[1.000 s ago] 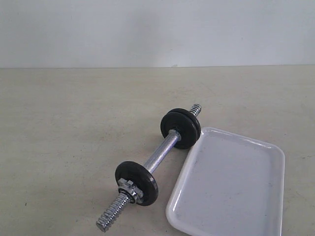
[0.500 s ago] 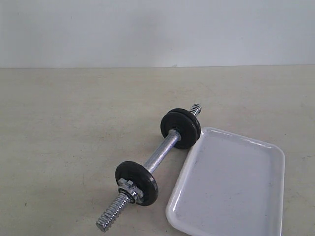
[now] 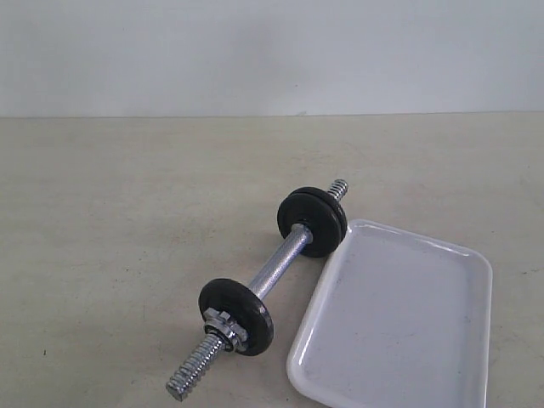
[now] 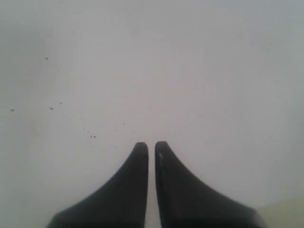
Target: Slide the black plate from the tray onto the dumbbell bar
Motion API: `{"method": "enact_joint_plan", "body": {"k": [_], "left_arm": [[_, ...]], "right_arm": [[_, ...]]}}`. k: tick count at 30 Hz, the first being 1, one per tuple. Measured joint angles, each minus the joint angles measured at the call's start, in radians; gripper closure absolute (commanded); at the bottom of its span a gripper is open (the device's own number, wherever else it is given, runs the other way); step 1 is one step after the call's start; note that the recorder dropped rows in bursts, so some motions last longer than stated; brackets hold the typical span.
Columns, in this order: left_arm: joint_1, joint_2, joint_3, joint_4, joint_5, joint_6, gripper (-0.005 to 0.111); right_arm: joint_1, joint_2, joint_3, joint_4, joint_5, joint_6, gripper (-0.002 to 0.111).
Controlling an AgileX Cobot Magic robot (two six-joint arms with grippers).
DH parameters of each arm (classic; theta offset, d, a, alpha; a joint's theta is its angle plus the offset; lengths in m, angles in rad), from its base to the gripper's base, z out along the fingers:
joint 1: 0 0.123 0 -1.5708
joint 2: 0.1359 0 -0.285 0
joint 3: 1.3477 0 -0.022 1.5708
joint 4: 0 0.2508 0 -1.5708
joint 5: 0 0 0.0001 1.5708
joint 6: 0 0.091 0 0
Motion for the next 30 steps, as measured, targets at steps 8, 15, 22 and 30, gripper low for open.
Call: {"method": "enact_joint_plan", "body": {"k": [8,15,22,30], "left_arm": [[0.045,-0.002,-0.014,-0.087,-0.139,-0.170,0.102],[0.045,-0.002,-0.040,-0.094,-0.156,-0.234,0.102],[0.045,-0.002,-0.044,-0.028,-0.149,-0.138,0.102],[0.045,-0.002,-0.044,1.419,-0.074,-1.497,0.102]], "right_arm": [[0.000,0.000,0.000,0.000,0.000,0.000,0.104],[0.000,0.000,0.000,0.000,0.000,0.000,0.104],[0.000,0.000,0.000,0.000,0.000,0.000,0.104],[0.000,0.000,0.000,0.000,0.000,0.000,0.104]]}}
